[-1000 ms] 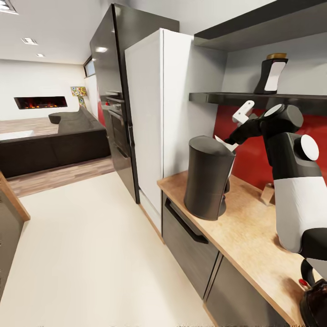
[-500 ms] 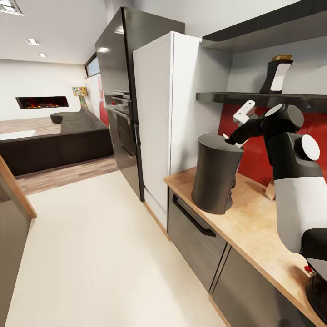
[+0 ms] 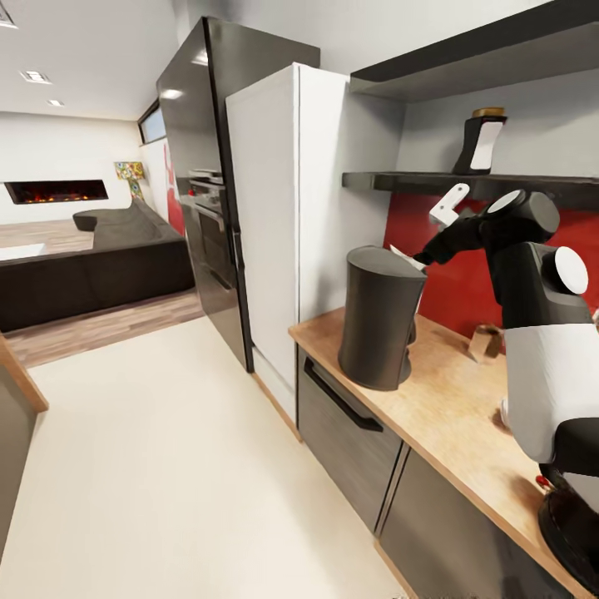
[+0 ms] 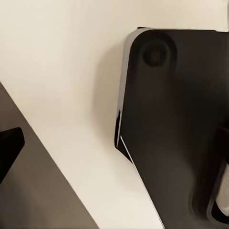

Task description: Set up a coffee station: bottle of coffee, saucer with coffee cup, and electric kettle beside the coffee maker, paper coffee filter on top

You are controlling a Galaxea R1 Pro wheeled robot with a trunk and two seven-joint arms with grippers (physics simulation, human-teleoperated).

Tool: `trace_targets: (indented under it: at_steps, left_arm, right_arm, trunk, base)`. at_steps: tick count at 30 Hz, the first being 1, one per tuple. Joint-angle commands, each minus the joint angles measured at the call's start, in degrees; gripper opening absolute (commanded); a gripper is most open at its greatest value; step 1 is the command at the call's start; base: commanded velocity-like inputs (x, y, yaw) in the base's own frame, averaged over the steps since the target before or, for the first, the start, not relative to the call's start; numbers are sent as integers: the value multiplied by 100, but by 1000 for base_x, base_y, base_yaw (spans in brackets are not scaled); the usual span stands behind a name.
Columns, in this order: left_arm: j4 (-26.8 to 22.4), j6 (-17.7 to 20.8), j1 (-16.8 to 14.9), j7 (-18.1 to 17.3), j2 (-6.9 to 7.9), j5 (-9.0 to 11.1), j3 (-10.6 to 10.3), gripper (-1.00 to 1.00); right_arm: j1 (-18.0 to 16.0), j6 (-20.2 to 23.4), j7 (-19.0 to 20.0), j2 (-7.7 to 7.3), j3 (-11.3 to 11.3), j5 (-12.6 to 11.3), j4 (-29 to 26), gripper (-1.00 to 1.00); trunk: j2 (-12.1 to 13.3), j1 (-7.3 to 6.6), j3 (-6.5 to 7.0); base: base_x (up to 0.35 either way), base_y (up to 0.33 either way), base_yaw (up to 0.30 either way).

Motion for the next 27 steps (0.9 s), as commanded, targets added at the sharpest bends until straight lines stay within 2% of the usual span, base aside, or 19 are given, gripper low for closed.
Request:
trace_targets:
  at_steps: [1,14,22,27]
  left_arm:
    - [-10,-9,2,6,-2,-24,30,100]
    - [-10,-9,2,4,-3,-30,32,100]
    - [-13,-9,2,8,4,-38,33,100]
    - [-19,-9,-6,5,-1,-46,40,100]
  right_arm:
    - [-8,28,41,-4,14,43,-4,100]
    - [-2,36,41,-1,14,37,33,100]
    - [295,51,41,29,14,27,58,100]
    - [368,48,32,30,9,11,303,100]
  trunk:
    - [-11,4,-5]
    - [-11,4,75]
    - [-11,4,83]
    - [-11,4,84]
  base:
    - [0,0,-219]
    - [0,0,-215]
    - [0,0,-34]
    - [0,0,-1]
